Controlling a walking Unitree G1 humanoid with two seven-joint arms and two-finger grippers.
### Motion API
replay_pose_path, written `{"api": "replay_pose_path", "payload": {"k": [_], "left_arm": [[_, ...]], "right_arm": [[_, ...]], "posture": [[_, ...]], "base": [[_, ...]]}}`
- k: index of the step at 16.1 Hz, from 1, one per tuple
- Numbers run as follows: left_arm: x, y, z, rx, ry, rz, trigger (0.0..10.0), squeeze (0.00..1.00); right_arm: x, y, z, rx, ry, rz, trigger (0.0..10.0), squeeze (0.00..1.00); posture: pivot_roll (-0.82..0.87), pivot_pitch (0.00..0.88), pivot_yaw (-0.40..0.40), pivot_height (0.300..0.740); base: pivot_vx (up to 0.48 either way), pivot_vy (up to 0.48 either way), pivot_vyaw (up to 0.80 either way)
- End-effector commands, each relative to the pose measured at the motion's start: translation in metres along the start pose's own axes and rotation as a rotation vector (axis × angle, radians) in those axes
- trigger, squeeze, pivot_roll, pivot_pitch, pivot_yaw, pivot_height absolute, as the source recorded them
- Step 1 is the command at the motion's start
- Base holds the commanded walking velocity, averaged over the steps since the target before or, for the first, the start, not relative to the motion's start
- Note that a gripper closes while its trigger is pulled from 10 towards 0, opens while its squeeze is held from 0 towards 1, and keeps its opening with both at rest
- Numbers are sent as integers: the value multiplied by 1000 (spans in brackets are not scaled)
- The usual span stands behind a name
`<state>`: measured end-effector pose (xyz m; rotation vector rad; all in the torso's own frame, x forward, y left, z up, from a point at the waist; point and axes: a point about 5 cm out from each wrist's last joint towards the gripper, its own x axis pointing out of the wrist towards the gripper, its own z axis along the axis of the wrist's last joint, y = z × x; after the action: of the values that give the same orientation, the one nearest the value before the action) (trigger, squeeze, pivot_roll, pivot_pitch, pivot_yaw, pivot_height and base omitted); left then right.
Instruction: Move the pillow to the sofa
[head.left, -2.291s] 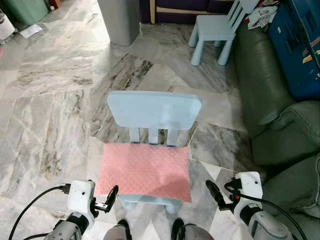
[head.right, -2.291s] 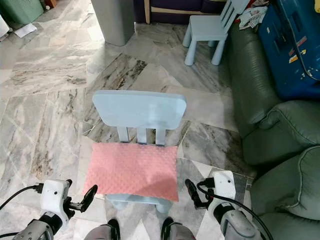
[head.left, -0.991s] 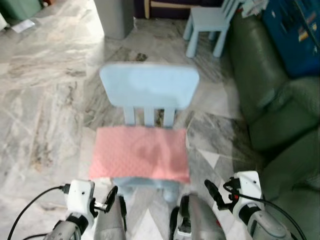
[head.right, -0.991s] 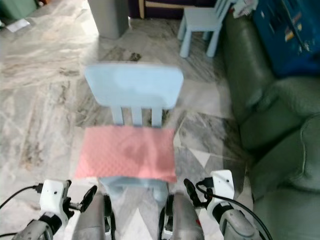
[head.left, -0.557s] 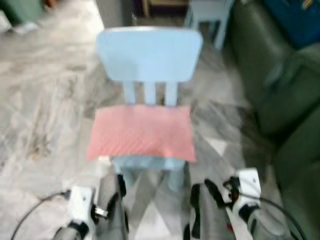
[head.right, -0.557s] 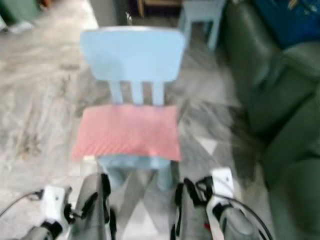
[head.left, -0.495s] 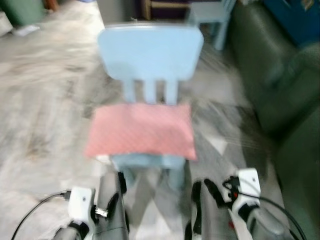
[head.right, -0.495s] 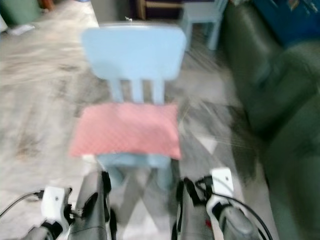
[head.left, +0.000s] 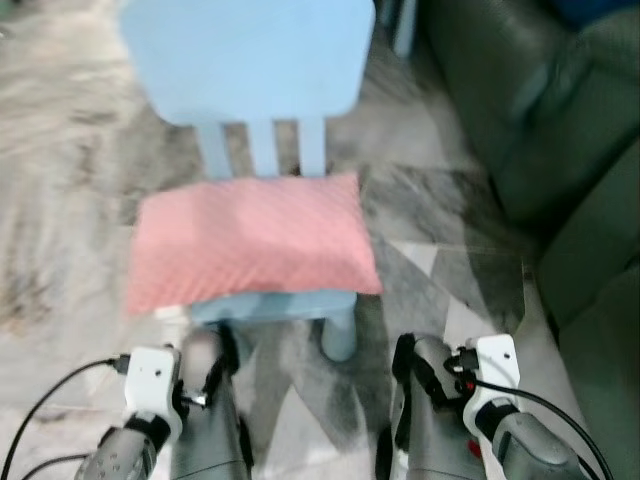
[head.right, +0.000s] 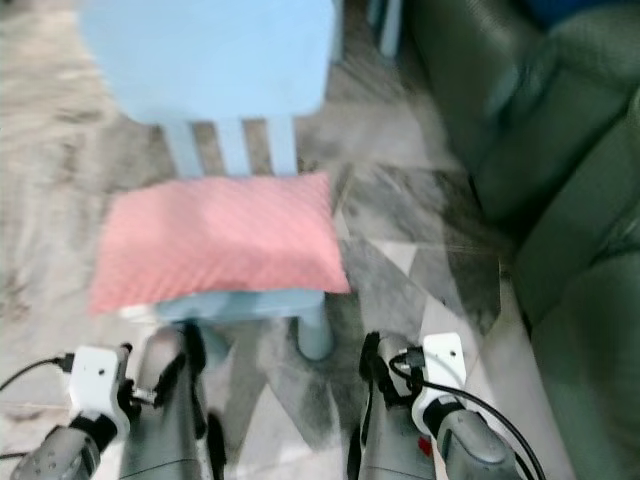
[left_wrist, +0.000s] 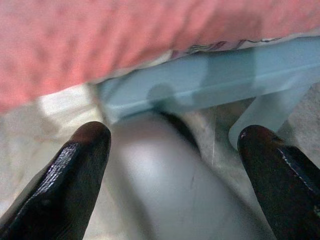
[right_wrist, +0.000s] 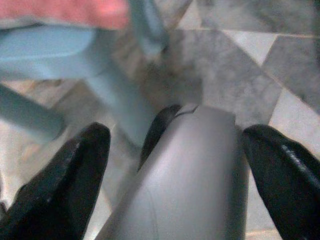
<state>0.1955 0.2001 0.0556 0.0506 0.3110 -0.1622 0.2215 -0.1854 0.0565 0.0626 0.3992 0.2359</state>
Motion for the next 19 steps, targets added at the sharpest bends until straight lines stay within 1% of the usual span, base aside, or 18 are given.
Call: {"api": "replay_pose_path", "payload": {"k": [1, 2, 3, 4, 5, 7, 8, 9, 11, 12, 13, 14, 15, 16, 17, 18, 19], "left_arm": [[-6, -1, -17, -12, 83, 18, 10000, 0], [-5, 0, -14, -6, 66, 32, 10000, 0], [-2, 2, -3, 18, 25, 52, 10000, 0], [0, 2, 6, 34, -7, 67, 10000, 0], [2, 2, 16, 45, -40, 75, 10000, 0], [5, -4, 43, 50, -133, 87, 10000, 0], [5, -5, 49, 58, -156, 90, 10000, 0], [5, -7, 67, 71, -218, 100, 10000, 0], [3, -5, 85, 108, -282, 127, 10000, 0], [1, -3, 97, 124, -321, 160, 10000, 0], [0, 0, 104, 127, -336, 186, 10000, 0], [-3, 10, 113, 124, -354, 263, 10000, 0], [-3, 18, 118, 118, -362, 312, 10000, 0], [-3, 30, 124, 127, -373, 372, 10000, 0], [-2, 47, 131, 138, -384, 451, 10000, 0], [-2, 47, 131, 138, -384, 451, 10000, 0], [-1, 77, 141, 140, -385, 567, 10000, 0]], "right_arm": [[-2, -2, -10, 12, 42, -8, 10000, 0], [-2, -3, -9, 10, 39, -7, 10000, 0], [-1, -4, -4, 13, 27, -6, 10000, 0], [-1, -5, 0, 13, 13, -6, 10000, 0], [-1, -7, 4, 2, -2, -6, 10000, 0], [-2, -8, 15, -27, -35, -2, 10000, 0], [-2, -8, 18, -31, -42, 0, 10000, 0], [-2, -6, 29, -42, -75, 16, 10000, 0], [-1, -3, 42, -54, -111, 44, 10000, 0], [0, 0, 54, -46, -141, 66, 10000, 0], [1, 1, 61, -45, -158, 78, 10000, 0], [5, 0, 76, -44, -195, 92, 10000, 0], [7, 0, 84, -46, -215, 98, 10000, 0], [11, -1, 93, -34, -234, 106, 10000, 0], [15, -3, 101, -29, -249, 115, 10000, 0], [15, -3, 101, -29, -249, 115, 10000, 0], [23, -2, 111, -37, -258, 153, 10000, 0]], "posture": [[6, 287, -19, 373], [6, 287, -19, 363], [7, 284, -20, 349], [7, 282, -20, 345], [7, 279, -19, 345], [11, 272, -19, 345], [12, 270, -19, 345], [13, 265, -19, 345], [19, 259, -18, 345], [23, 253, -18, 345], [25, 249, -17, 345], [30, 239, -14, 345], [33, 236, -14, 345], [36, 234, -14, 345], [41, 231, -18, 345], [41, 231, -18, 345], [46, 226, -18, 345]], "base": [[0, 0, 0], [0, 0, 0], [0, 0, 0], [0, 0, 0], [0, 0, 0], [0, 0, 0], [0, 0, 0], [0, 0, 0], [0, 0, 0], [0, 0, 0], [0, 0, 0], [0, 0, 0], [0, 0, 0], [0, 0, 0], [0, 0, 0], [0, 0, 0], [0, 0, 0]]}}
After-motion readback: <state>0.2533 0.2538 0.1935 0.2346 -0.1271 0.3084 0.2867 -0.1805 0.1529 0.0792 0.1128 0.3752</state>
